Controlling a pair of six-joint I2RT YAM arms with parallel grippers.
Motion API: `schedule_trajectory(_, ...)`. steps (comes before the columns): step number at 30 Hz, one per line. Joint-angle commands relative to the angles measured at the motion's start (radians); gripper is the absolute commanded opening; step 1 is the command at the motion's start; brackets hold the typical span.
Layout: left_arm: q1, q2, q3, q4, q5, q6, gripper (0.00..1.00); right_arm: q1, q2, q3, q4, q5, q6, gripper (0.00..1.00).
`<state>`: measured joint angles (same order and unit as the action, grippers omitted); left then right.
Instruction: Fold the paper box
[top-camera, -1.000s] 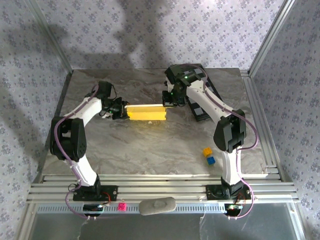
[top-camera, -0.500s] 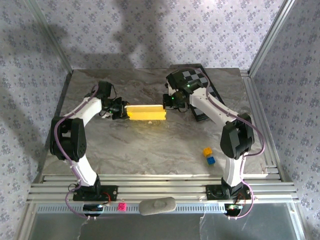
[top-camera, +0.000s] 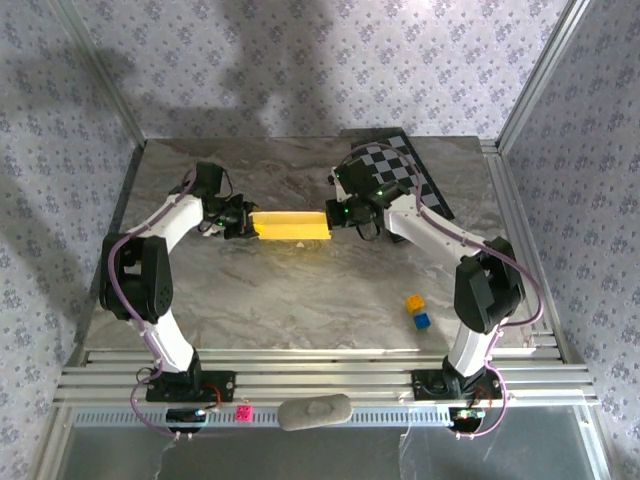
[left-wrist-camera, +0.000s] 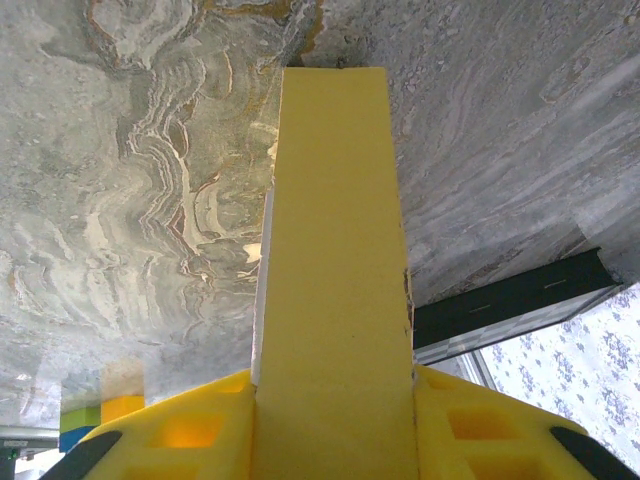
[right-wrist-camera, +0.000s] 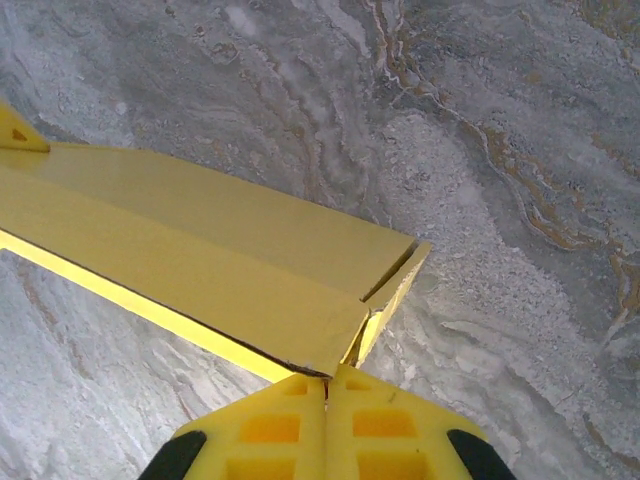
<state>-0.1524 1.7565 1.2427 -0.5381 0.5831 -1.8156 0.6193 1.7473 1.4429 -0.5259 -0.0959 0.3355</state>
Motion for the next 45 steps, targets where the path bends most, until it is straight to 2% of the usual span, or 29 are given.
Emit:
schedule_trajectory(1,-0.006,0.019,0.015,-0.003,0.019,0.001,0.27,0.029,-0.014,-0.089,0.067,-0.015,-0.074,0.0)
schedule_trajectory(9,-0.004,0.024,0.005,0.009,0.016,-0.01,0.26,0.064,-0.057,-0.226,0.212,0.05,-0.187,0.0)
schedule_trajectory(12,-0.003,0.023,0.001,0.013,0.014,-0.016,0.26,0.069,-0.049,-0.241,0.213,0.057,-0.201,0.0)
schedule_trajectory(17,-0.003,0.021,-0.005,0.021,0.004,-0.025,0.18,0.074,-0.039,-0.213,0.164,0.079,-0.2,0.0)
schedule_trajectory(22,-0.003,0.021,-0.006,0.013,-0.006,-0.019,0.14,0.07,-0.065,-0.168,0.103,0.071,-0.167,0.01)
schedule_trajectory(29,-0.003,0.026,-0.007,0.005,-0.008,-0.016,0.12,0.059,-0.058,-0.103,0.045,-0.021,-0.127,0.13)
schedule_trajectory(40,-0.003,0.023,-0.009,0.004,-0.012,-0.015,0.09,0.046,-0.076,-0.089,0.036,-0.07,-0.096,0.19)
schedule_trajectory(45,-0.002,0.024,-0.01,0.003,-0.012,-0.012,0.09,0.007,-0.136,-0.08,0.059,-0.102,-0.007,0.28)
